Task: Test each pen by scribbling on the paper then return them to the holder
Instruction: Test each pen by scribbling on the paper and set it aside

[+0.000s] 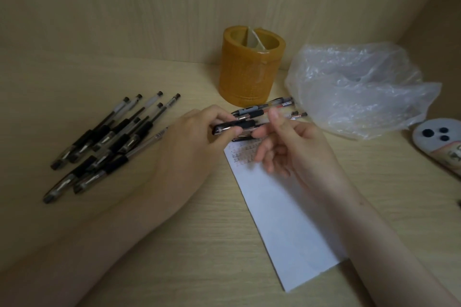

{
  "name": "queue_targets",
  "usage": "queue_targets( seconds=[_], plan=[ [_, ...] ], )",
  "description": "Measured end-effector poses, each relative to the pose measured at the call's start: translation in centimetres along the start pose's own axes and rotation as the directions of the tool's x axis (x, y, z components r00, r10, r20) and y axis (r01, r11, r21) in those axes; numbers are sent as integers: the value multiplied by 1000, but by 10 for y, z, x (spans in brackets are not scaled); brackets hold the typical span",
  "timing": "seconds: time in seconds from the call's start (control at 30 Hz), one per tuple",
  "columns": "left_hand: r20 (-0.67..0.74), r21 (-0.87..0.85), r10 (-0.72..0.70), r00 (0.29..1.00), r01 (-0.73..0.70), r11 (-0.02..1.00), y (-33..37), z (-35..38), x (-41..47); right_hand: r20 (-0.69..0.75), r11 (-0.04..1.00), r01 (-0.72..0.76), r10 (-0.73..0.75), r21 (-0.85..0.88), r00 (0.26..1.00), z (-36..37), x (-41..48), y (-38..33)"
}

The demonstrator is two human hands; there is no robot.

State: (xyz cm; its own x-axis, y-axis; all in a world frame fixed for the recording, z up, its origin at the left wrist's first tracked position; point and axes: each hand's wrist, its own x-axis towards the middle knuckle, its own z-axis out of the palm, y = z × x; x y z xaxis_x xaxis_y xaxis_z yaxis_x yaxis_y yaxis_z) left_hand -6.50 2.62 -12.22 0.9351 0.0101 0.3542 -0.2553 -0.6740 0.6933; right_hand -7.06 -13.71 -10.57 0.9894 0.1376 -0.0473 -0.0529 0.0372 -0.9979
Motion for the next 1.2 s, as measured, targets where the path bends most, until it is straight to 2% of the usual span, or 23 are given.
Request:
queue_targets(
  seconds=[0.13,0.27,0.43,0.53,0.7,0.87,0.93,1.07,1.13,1.2],
  plan=[
    [-71,204,94,993,-78,976,-11,7,5,-105,999,47,-48,-14,993,-6,1,-5],
    [-80,247,199,977,-174,953,-19,9,8,-110,999,49,-49,-10,993,-4,0,-6],
    [-62,216,136,989,-119,969,-20,5,9,-108,999,45,-47,-21,993,-1,-2,-5],
    [-40,217,146,989,-134,967,-17,-3,11,-112,998,52,-56,-37,992,-2,-2,-5],
    [-3,408,123,992,-111,906,-19,-33,10,-143,997,65,-69,-35,987,-7,-1,-8],
    [-4,511,-56,998,51,858,-25,-48,8,-167,995,76,-85,-57,982,-11,0,-7],
    [24,516,-79,997,55,855,-27,-48,8,-175,995,83,-91,-56,980,-13,0,-7],
    [26,453,22,999,-32,891,-31,-42,7,-187,996,74,-83,-55,979,-14,1,-6],
    [-47,302,118,992,-99,948,-23,-40,9,-178,997,63,-72,-55,981,-13,1,-5],
    [-136,82,153,979,-143,986,-8,-44,11,-141,997,53,-62,-62,988,-10,0,-5]
  ],
)
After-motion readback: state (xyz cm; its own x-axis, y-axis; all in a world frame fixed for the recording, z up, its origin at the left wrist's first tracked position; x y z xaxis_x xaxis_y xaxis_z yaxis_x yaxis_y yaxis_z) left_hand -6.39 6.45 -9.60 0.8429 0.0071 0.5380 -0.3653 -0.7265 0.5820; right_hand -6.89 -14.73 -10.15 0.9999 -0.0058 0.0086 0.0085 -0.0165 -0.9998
